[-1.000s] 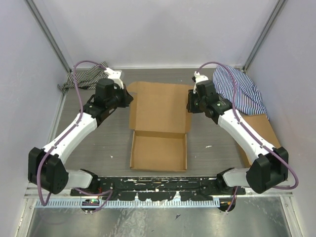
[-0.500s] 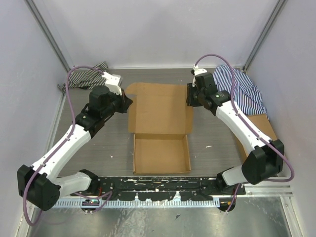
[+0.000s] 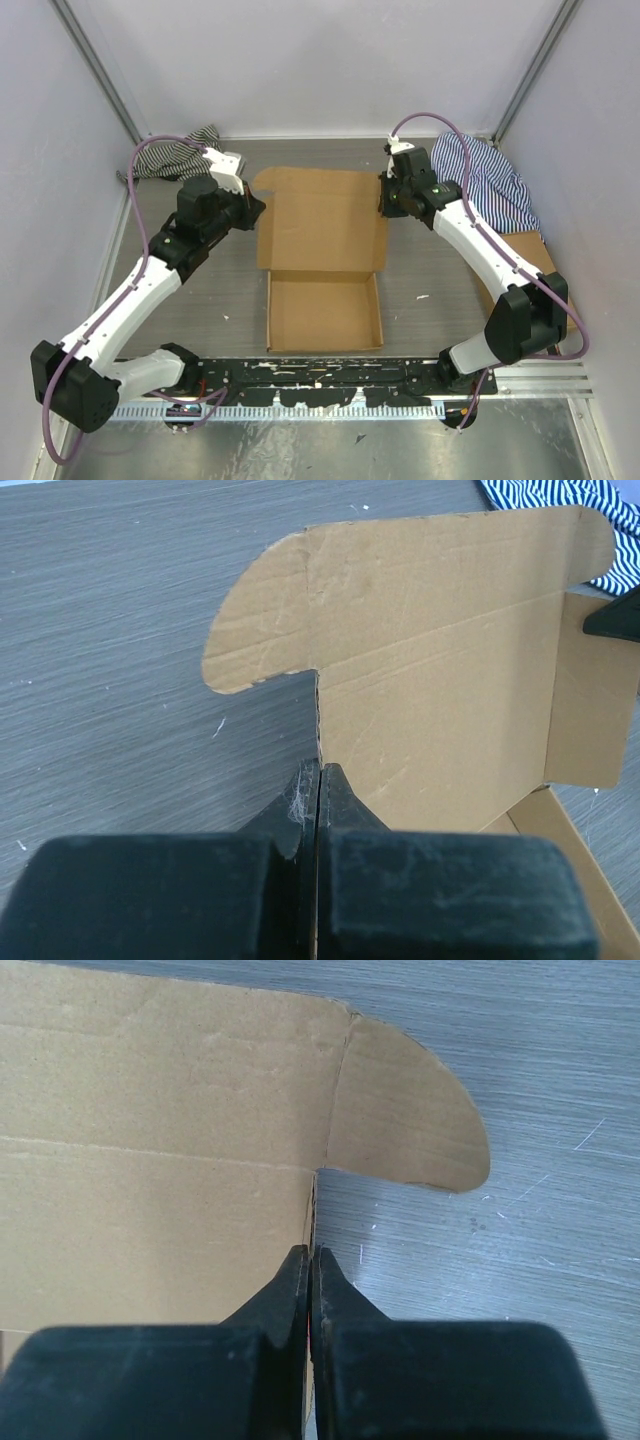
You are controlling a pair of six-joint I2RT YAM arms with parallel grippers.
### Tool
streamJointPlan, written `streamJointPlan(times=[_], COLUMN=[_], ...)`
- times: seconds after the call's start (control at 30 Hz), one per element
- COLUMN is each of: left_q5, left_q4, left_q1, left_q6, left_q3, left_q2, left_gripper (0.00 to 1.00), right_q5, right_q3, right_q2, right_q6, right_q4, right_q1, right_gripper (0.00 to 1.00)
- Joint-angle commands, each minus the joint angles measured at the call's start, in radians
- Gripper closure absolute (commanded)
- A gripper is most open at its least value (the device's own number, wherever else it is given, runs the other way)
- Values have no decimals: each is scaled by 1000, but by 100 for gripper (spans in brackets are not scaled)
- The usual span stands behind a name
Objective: Fold the paper box
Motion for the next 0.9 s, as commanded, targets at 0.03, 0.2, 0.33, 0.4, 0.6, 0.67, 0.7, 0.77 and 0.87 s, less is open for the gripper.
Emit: streamJointPlan(times=[0.03, 0.2, 0.33, 0.4, 0.6, 0.67, 0.7, 0.77, 0.87], left_q5=[-18, -73, -120, -139, -159, -156, -150, -133, -105], left_q4=[-8, -22, -13, 1, 43, 65, 73, 85, 97], left_q1=[-6, -11, -11, -11, -11, -11, -10, -11, -12], left_q6=[-6, -29, -41, -45, -69, -90, -102, -137, -184], left_q3=[55, 77, 95, 105, 122, 108, 95, 67, 16], left_q2=[18, 33, 56, 76, 123, 117, 112, 94, 56], left_gripper=[100, 100, 100, 100, 100, 100, 100, 100, 100], right_q5=[-11, 25, 93, 124, 251, 282, 303, 347, 419], right_q3=[2, -64, -140, -172, -266, -296, -312, -353, -438], right_q2=[-26, -93, -165, -201, -277, -290, -295, -308, -341], right_q6=[30, 58, 59, 60, 36, 19, 17, 22, 41], right_q4=[70, 200, 330, 395, 599, 656, 677, 717, 780], right_q1=[-2, 4, 25, 33, 88, 110, 123, 155, 204], right_gripper=[99, 99, 99, 99, 99, 99, 99, 99, 99])
